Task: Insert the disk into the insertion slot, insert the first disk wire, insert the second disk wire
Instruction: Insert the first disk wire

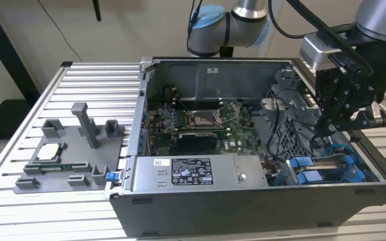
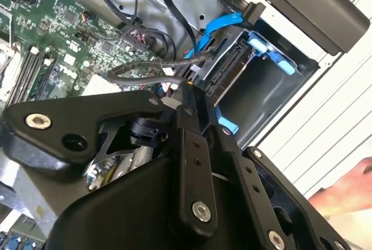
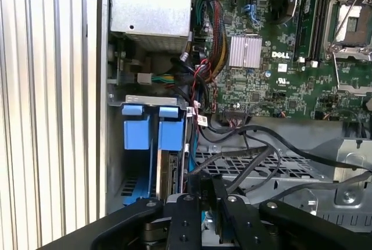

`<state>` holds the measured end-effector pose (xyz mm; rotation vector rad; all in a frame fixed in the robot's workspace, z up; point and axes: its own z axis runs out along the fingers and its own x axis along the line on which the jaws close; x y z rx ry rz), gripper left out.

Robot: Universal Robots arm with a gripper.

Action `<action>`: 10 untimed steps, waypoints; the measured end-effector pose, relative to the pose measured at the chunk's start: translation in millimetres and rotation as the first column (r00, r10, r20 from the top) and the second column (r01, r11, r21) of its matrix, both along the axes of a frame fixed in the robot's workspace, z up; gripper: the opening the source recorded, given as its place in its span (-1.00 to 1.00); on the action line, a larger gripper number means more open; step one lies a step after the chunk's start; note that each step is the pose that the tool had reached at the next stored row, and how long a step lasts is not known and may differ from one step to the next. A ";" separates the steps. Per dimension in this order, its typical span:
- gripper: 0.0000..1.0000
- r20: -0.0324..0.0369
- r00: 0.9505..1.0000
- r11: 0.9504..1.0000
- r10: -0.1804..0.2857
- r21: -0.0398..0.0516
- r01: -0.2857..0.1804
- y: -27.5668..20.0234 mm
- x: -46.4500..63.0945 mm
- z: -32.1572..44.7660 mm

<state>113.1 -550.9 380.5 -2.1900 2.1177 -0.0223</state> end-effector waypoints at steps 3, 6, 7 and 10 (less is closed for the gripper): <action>-1.00 0.000 1.000 1.000 0.000 0.000 0.000 0.0 0.0 -0.1; -1.00 0.000 1.000 1.000 0.000 0.000 0.000 0.0 0.0 -0.1; -1.00 0.000 1.000 1.000 0.000 0.000 0.000 0.0 0.0 -0.1; -1.00 0.000 1.000 1.000 0.000 -0.001 0.000 -0.1 0.0 -0.1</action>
